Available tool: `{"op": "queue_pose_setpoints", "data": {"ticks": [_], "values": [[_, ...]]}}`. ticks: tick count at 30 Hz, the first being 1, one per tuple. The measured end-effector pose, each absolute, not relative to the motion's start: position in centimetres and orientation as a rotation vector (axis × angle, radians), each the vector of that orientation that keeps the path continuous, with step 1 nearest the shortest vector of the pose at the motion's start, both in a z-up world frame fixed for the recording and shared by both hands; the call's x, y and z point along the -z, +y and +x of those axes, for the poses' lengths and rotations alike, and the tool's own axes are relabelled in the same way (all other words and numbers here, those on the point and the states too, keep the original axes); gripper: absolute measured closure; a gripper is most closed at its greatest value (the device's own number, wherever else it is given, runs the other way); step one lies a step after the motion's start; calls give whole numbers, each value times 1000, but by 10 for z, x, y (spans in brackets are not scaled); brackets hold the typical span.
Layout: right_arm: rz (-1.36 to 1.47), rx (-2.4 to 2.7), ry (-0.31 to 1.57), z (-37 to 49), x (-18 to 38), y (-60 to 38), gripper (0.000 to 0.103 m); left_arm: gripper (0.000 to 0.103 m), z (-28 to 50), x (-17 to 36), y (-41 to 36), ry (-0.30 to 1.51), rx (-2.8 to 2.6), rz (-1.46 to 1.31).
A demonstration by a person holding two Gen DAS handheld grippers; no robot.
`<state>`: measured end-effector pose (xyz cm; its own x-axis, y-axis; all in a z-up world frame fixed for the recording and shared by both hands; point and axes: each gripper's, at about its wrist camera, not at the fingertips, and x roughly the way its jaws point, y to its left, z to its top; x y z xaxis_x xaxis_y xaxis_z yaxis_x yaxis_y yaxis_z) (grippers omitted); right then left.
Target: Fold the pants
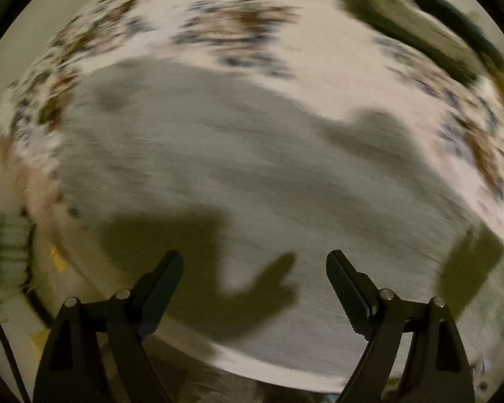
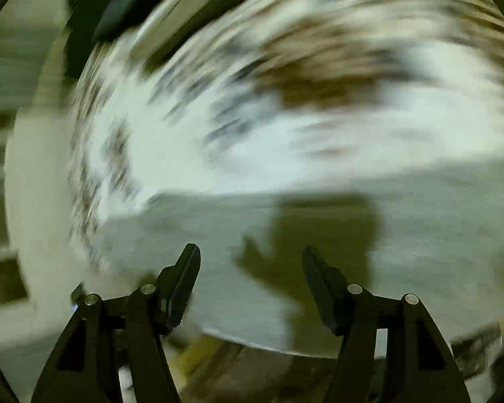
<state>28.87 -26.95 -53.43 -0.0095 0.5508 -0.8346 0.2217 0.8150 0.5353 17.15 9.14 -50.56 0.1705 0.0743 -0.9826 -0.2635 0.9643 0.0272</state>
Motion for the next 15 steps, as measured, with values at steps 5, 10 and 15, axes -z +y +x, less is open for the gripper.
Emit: {"op": "queue_pose_setpoints", "data": {"ticks": [5,10,15], "values": [[439,-481,1779,372,596,-114,37,16,188,525,174,1379,-373,-213],[369,-376,1944,393,635,-57,94,16,199,550,219,1430,-403,-274],[542,-219,1753,415,606,-86,94,16,192,568,238,1482,-370,-329]]}}
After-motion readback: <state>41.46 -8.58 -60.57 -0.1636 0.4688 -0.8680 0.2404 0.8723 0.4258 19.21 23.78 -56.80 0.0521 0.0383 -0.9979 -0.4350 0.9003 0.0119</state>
